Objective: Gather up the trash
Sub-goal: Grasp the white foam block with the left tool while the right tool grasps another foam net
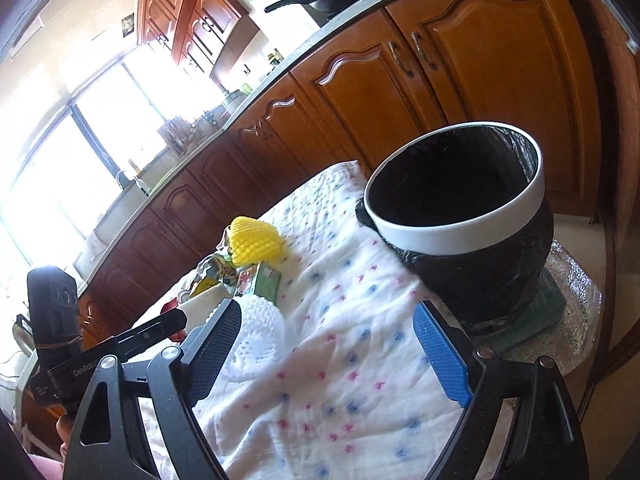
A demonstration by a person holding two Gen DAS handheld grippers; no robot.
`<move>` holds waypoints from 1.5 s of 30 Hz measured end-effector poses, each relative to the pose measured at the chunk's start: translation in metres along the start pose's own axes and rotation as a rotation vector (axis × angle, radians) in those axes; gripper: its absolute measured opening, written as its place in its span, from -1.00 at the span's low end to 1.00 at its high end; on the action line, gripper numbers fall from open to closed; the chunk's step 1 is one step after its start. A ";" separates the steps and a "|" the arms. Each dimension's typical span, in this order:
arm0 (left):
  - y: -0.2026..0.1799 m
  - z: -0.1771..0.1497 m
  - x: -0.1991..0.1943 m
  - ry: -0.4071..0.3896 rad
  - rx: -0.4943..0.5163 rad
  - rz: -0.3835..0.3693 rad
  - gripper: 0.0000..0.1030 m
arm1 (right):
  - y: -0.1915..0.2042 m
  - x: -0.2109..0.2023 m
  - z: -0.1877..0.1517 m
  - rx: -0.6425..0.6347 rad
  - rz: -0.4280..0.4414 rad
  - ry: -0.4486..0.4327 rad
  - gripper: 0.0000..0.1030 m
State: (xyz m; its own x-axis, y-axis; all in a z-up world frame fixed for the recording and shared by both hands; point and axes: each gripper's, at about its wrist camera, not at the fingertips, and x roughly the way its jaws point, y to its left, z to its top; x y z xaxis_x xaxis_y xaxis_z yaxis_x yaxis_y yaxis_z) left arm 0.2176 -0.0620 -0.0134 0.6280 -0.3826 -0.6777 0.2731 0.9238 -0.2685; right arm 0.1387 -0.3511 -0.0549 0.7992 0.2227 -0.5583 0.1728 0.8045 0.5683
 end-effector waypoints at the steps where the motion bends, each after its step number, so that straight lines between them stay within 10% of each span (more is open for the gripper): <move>1: 0.004 -0.002 -0.004 -0.001 0.001 0.007 0.16 | 0.004 0.000 -0.004 -0.004 0.000 0.002 0.73; 11: 0.027 -0.004 -0.028 -0.055 0.109 0.075 0.60 | 0.047 0.010 -0.027 -0.128 -0.018 0.021 0.96; 33: 0.026 0.022 0.037 0.071 0.446 0.227 0.65 | 0.059 0.059 -0.030 -0.121 0.030 0.126 0.94; 36: 0.023 0.020 0.045 0.086 0.460 0.242 0.61 | 0.058 0.065 -0.032 -0.110 0.037 0.146 0.81; 39: 0.021 0.017 0.051 0.116 0.462 0.242 0.16 | 0.057 0.070 -0.033 -0.108 0.044 0.164 0.50; 45: 0.019 0.013 0.045 0.110 0.436 0.233 -0.08 | 0.058 0.070 -0.036 -0.126 0.040 0.182 -0.55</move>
State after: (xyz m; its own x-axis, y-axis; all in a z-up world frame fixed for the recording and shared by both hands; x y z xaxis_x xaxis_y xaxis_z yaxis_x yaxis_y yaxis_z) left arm 0.2606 -0.0624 -0.0405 0.6346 -0.1413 -0.7598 0.4285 0.8825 0.1938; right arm 0.1840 -0.2689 -0.0831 0.6850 0.3424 -0.6431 0.0608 0.8527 0.5188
